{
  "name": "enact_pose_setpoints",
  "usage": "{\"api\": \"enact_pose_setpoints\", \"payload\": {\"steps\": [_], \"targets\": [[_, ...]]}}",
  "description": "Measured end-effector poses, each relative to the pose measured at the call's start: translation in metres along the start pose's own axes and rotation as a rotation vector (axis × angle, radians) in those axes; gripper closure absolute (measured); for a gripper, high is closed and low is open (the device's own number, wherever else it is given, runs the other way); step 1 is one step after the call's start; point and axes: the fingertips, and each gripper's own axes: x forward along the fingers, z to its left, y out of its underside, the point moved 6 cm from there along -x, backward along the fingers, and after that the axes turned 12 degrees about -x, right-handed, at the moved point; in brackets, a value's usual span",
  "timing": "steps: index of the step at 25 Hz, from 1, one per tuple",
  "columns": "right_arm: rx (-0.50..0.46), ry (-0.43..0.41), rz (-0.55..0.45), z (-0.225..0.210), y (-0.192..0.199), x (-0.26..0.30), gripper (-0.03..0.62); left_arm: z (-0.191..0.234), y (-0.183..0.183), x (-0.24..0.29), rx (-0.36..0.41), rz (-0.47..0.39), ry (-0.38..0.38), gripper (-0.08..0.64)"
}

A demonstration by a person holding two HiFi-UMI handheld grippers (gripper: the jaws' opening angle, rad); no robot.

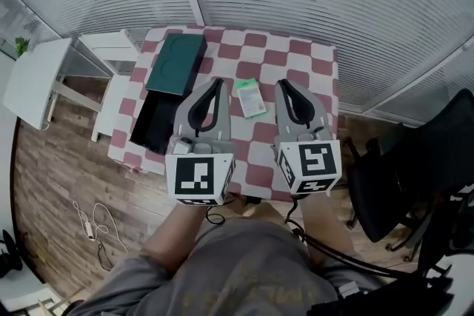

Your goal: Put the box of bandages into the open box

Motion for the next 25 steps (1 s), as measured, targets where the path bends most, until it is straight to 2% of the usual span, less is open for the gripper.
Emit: {"api": "enact_pose_setpoints", "payload": {"steps": [3, 7, 11, 14, 18, 25], "targets": [[0.004, -0.033, 0.03, 0.003, 0.01, 0.02, 0.543, 0.012, 0.0, 0.013, -0.019, 0.01, -0.02, 0.56], [0.021, -0.077, 0.11, 0.019, 0.046, 0.044, 0.491, 0.03, 0.026, 0.028, -0.052, 0.076, -0.028, 0.56], [0.038, -0.085, 0.207, 0.035, 0.089, 0.067, 0.324, 0.054, 0.056, 0.041, -0.085, 0.122, -0.043, 0.56], [0.042, -0.091, 0.292, 0.045, 0.121, 0.078, 0.261, 0.068, 0.076, 0.047, -0.107, 0.161, -0.052, 0.56], [0.07, -0.096, 0.383, 0.057, 0.157, 0.089, 0.228, 0.081, 0.102, 0.058, -0.123, 0.205, -0.043, 0.56], [0.07, -0.078, 0.51, 0.071, 0.192, 0.104, 0.189, 0.099, 0.128, 0.073, -0.16, 0.257, -0.032, 0.56]]}}
